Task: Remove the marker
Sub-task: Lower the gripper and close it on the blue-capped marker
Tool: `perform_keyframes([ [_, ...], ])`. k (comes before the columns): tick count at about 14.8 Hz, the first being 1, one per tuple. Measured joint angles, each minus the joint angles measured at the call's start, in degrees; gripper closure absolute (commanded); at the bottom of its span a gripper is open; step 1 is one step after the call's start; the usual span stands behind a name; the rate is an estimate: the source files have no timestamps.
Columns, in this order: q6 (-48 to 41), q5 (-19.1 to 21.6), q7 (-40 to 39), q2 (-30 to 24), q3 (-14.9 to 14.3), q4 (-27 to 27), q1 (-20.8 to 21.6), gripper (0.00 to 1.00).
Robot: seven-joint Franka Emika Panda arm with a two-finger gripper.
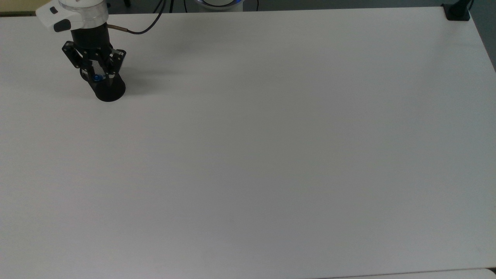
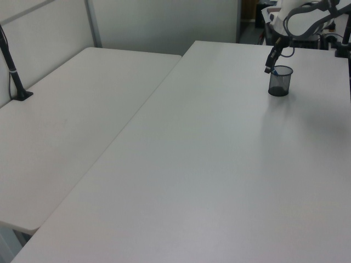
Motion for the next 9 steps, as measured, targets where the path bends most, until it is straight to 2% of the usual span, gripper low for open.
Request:
perform_keyframes([
  [9,0.1,0.1,0.0,-0.5,0.0,0.8,-0.3,1.0],
])
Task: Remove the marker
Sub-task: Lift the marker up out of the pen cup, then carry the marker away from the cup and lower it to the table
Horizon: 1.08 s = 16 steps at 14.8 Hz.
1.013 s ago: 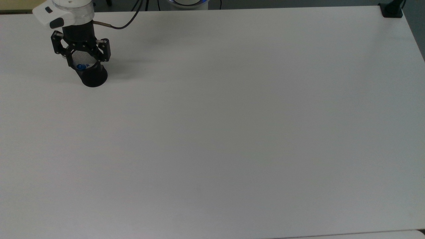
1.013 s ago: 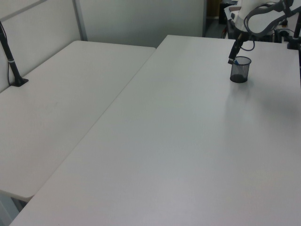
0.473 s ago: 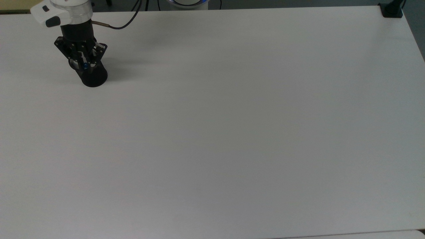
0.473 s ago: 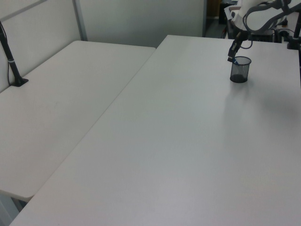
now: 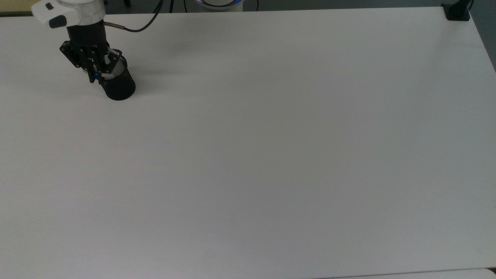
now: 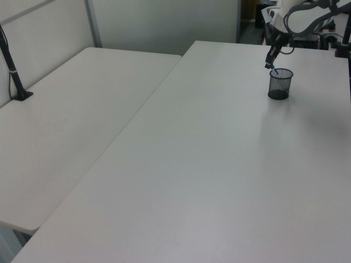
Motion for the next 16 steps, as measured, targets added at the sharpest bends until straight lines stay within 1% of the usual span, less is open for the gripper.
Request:
perform_keyframes([
  [3,-0.8,0.0,0.1,-2.2,-0.1,1.1,0.0,1.0],
  [5,-4.6,0.3,1.0,-4.0,0.0,3.1,0.3,1.0],
  [8,-8.5,2.9,3.7,-6.6,0.7,7.0,1.2,1.0],
  [9,-11.5,4.4,5.8,-7.7,1.9,9.4,2.0,1.0],
  [11,-15.2,4.9,9.2,-8.2,4.2,12.2,2.2,1.0],
  [13,-19.0,4.9,13.6,-8.3,7.9,14.8,2.5,1.0],
  [16,-23.2,4.9,18.6,-7.6,14.1,15.4,2.7,1.0],
])
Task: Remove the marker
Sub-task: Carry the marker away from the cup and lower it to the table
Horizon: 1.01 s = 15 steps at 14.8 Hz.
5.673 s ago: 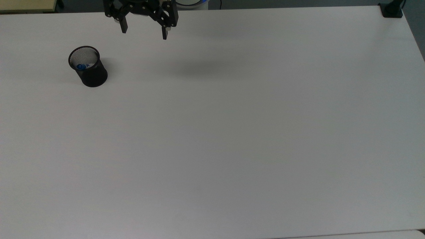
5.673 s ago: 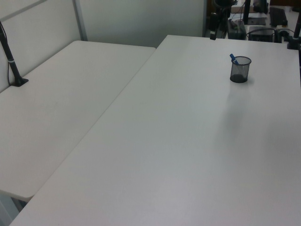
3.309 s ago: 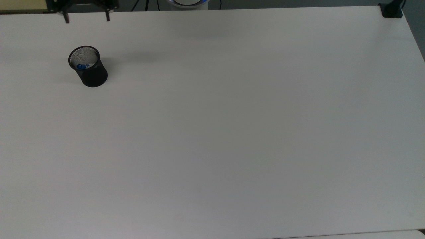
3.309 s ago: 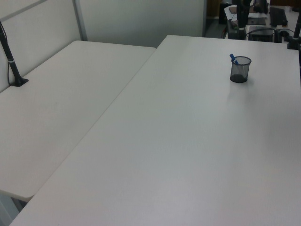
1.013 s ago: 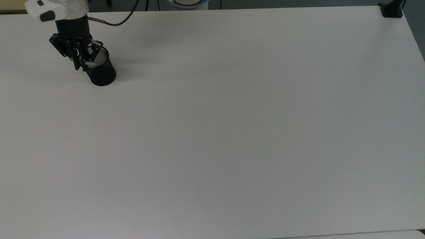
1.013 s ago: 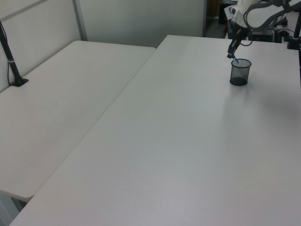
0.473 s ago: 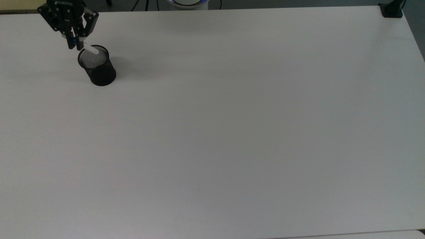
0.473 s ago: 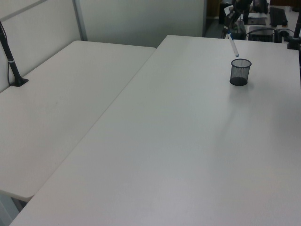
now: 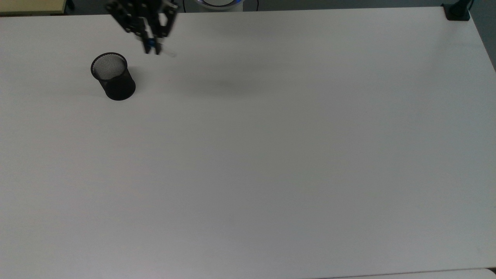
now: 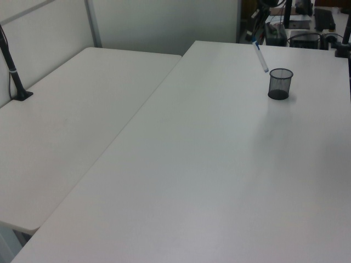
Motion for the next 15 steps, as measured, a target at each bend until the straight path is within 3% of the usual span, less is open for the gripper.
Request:
perform_keyframes([
  [2,-1.6,0.0,1.8,1.9,2.9,-0.1,0.4,1.0],
  [4,-1.9,0.0,2.9,4.8,4.1,-0.1,2.1,1.0],
  [10,-1.9,-0.6,5.3,13.9,4.3,0.1,7.6,1.0],
  [15,2.5,-5.9,9.9,19.2,4.3,0.1,10.5,1.0],
])
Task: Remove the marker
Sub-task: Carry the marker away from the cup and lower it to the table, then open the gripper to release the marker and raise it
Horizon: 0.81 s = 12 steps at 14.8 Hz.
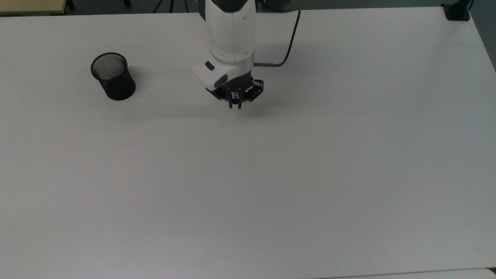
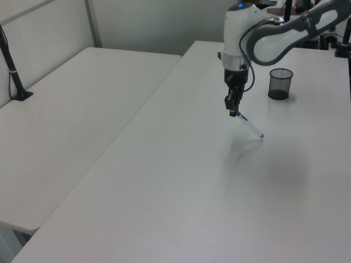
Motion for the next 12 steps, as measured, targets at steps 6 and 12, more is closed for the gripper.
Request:
perform_keyframes([
  [6,4.9,-3.6,3.7,4.0,0.0,0.1,0.7,0.16],
  [12,5.4,-3.8,4.0,4.8,0.0,0.4,1.0,0.03],
])
